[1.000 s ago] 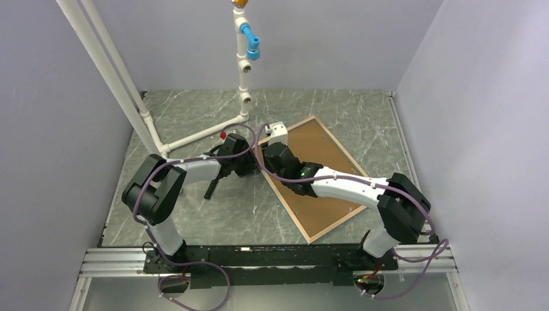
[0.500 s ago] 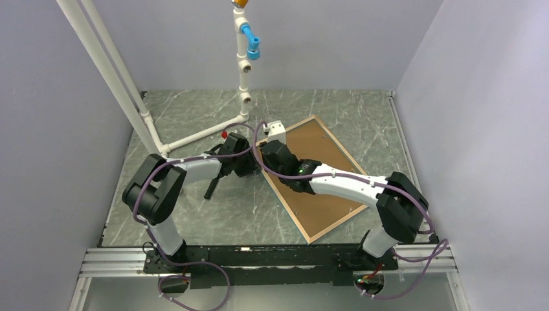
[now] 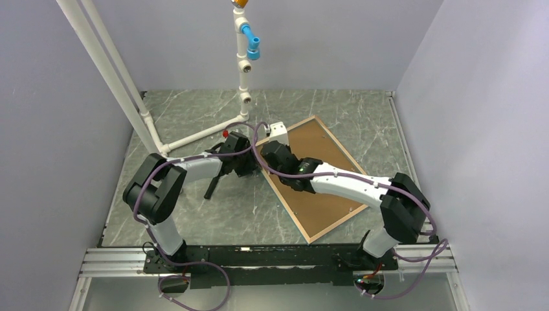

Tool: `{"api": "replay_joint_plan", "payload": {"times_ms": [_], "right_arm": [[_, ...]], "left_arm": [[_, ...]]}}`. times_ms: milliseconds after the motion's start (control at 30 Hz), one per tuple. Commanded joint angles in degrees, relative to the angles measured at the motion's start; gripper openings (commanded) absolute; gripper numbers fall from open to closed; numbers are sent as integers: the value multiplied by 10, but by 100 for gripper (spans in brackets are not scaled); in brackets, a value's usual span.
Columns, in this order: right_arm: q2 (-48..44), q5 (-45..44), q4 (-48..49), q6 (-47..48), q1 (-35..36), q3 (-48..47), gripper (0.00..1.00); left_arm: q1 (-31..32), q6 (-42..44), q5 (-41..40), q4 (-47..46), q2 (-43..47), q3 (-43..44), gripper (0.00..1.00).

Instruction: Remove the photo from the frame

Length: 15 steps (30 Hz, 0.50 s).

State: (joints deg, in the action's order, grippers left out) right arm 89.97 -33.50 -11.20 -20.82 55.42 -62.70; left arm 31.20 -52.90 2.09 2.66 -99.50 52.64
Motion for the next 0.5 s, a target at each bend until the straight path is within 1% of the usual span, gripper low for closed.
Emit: {"api": "replay_joint_plan", "payload": {"times_ms": [0,167,467], "right_arm": [[-37,-30,-72,12,-6,-18,0],[-56,0,-44,27,-10,-20,0],[-4,37,-11,12,-20,-75,0]], "left_arm": [[1,27,-19,59,-19,5,50],[1,32,-19,56,-20,4,50],[1,34,-17,55,-15,0,50]]}}
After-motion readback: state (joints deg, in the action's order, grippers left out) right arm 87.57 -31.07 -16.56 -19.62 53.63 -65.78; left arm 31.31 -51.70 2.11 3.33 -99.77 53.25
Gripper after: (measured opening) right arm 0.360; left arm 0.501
